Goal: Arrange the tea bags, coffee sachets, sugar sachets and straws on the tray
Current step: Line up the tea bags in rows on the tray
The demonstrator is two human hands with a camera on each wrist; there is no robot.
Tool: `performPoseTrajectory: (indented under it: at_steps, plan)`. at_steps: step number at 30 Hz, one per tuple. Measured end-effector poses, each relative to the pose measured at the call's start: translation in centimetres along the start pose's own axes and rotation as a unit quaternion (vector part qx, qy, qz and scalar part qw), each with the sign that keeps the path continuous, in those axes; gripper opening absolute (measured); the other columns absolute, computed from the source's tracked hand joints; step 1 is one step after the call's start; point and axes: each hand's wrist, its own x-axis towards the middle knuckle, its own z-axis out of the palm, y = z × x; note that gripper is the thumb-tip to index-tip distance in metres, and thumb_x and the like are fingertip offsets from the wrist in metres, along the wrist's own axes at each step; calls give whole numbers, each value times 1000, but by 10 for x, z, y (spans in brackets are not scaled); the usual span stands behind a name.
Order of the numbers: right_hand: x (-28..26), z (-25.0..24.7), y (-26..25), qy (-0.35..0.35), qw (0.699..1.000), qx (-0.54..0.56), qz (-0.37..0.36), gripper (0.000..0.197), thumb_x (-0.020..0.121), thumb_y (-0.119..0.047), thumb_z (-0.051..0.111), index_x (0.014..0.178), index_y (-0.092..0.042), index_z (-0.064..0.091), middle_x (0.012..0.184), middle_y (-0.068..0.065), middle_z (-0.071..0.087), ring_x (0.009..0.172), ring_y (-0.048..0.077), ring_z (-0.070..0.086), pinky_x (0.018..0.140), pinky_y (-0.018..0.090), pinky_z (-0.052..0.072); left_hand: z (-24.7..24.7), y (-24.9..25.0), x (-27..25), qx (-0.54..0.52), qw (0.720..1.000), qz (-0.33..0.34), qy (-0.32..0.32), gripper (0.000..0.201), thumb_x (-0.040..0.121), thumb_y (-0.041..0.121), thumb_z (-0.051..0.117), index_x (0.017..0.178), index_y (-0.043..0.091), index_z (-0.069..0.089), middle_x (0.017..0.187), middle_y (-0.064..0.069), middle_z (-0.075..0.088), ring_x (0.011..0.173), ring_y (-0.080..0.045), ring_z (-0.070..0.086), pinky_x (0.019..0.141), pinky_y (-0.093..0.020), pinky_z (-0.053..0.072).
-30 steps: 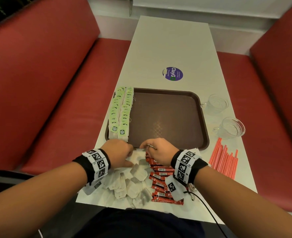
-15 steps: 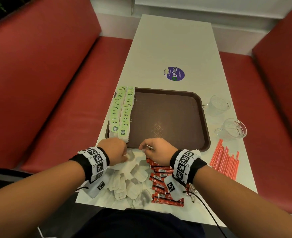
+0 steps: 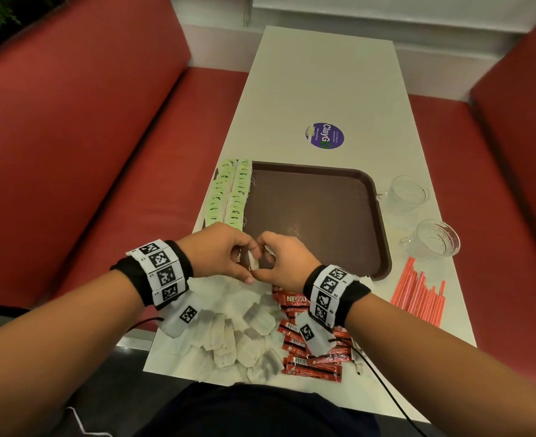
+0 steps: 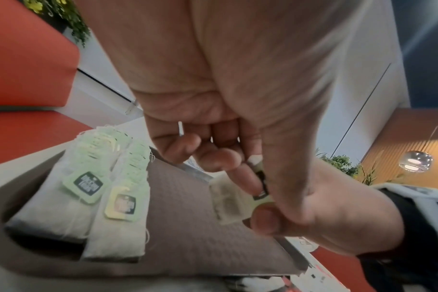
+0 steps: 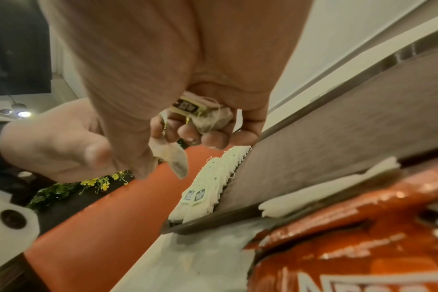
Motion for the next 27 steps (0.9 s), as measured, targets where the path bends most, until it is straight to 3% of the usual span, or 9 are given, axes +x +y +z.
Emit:
performPoseTrajectory:
  at_steps: [2,4,6,10,13,17,19,23,27]
  plan:
    - [1,0,-1,11,1000,5,-12,28,80,-35,76,95,-28,53,75,-11,53,70,10,53,63,29,43,-2,-1,1,-1,1000,10,27,20,76,37,84,92,37,72,67,24,61,62,-3,54,60,-19,44]
    - [3,1,-2,33,999,25,-21,17,86,-31,70,92,-23,57,75,-10,54,72,13,54,65,30,46,-5,-1,1,0,998,12,69,8,84,42,75,88,37,71,70,19,66,66,-5,60,64,-30,51]
    - [5,2,-3,58,997,43,-25,15,87,-25,67,82,-16,57,71,-8,52,66,11,50,62,30,43,-7,-4,2,30,993,21,112,13,90,48,65,91,35,70,70,11,68,67,-7,62,65,-35,53]
    - [10,1,-8,69,996,48,-20,19,89,-21,66,78,-7,58,72,3,56,64,15,48,61,31,40,-8,-6,5,31,985,55,158,16,95,45,60,94,34,72,70,7,65,65,-10,58,63,-37,51]
    - [12,2,-5,58,997,53,-6,22,90,-22,65,73,-12,55,67,-3,51,62,13,46,63,32,41,-5,-14,9,38,981,65,180,18,93,43,63,94,30,74,84,11,58,77,-9,56,70,-31,48]
    - [10,2,6,61,994,83,44,6,92,-20,60,92,-25,56,79,-7,61,69,13,58,65,29,48,-1,-25,14,-17,984,-13,179,15,95,33,64,87,22,70,79,4,68,70,-9,61,68,-27,47]
    - [8,0,9,59,989,114,74,16,90,-14,56,99,-25,50,83,-2,64,68,16,60,62,29,49,2,-33,17,13,987,-73,142,17,96,35,62,84,24,68,73,5,69,68,-8,63,66,-26,48]
    - [4,0,12,58,981,154,100,16,90,-9,49,98,-20,41,78,1,65,57,12,53,54,24,43,11,-52,23,88,981,-145,91,19,95,42,59,86,30,70,81,7,68,78,-16,63,70,-30,51]
    - [1,0,13,38,978,167,117,10,90,-8,46,92,-17,43,83,0,75,49,1,53,51,20,40,14,-56,29,139,970,-165,114,22,93,48,60,97,30,72,89,9,68,82,-14,61,70,-28,46]
